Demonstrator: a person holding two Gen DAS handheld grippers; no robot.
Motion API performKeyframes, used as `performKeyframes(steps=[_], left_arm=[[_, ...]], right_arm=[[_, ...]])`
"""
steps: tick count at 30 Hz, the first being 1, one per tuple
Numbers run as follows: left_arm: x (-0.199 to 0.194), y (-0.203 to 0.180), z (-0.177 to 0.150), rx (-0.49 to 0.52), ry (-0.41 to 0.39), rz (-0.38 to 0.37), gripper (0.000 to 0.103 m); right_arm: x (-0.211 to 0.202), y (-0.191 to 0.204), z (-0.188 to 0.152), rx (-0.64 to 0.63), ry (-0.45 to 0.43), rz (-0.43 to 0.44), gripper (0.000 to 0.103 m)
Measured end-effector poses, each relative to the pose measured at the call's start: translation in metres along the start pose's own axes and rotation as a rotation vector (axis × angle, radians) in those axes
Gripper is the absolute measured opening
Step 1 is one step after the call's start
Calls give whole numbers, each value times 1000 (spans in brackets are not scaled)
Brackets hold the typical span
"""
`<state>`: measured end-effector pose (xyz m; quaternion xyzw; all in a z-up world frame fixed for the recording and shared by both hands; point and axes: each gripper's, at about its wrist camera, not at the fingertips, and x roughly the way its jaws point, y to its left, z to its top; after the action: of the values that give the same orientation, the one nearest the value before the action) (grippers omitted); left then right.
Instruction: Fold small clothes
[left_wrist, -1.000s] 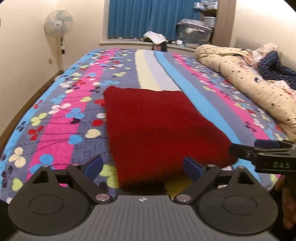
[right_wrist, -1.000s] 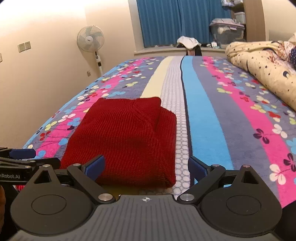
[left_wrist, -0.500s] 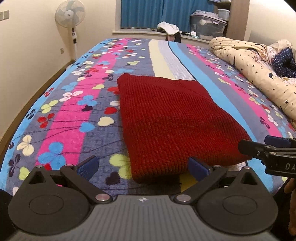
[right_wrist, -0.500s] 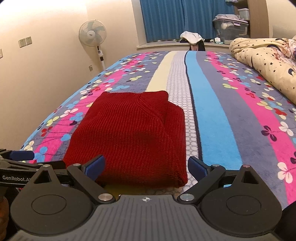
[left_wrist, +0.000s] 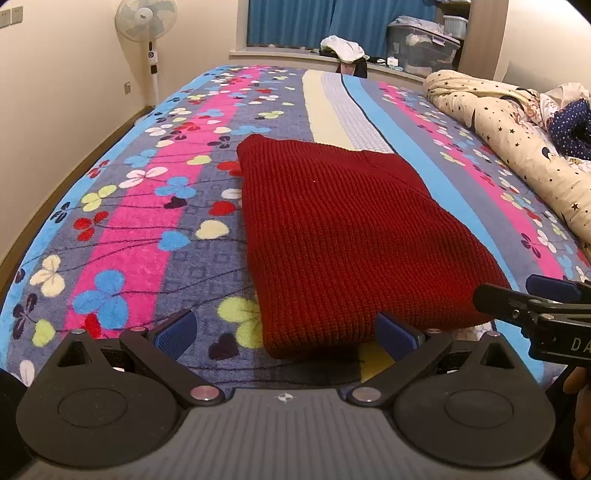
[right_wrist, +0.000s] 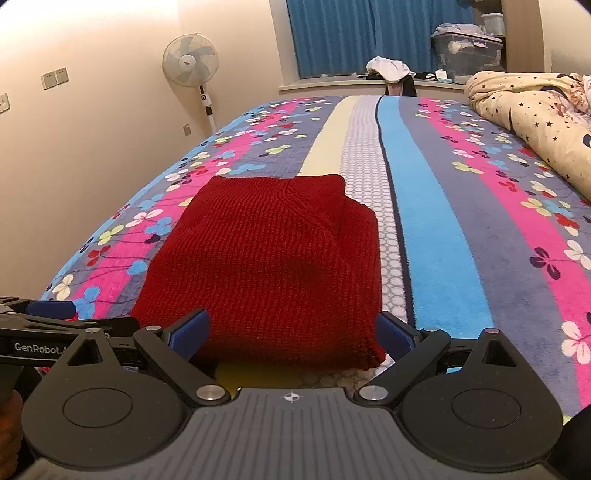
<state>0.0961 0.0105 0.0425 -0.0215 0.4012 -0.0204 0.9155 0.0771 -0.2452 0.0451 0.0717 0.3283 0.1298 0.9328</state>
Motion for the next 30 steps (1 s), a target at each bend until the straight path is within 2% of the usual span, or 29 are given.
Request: performKeyframes(steps=[30], left_arm=[[1,2,0,-2,0,-1,102]], right_arm=[[4,2,0,-5,15,4,96]])
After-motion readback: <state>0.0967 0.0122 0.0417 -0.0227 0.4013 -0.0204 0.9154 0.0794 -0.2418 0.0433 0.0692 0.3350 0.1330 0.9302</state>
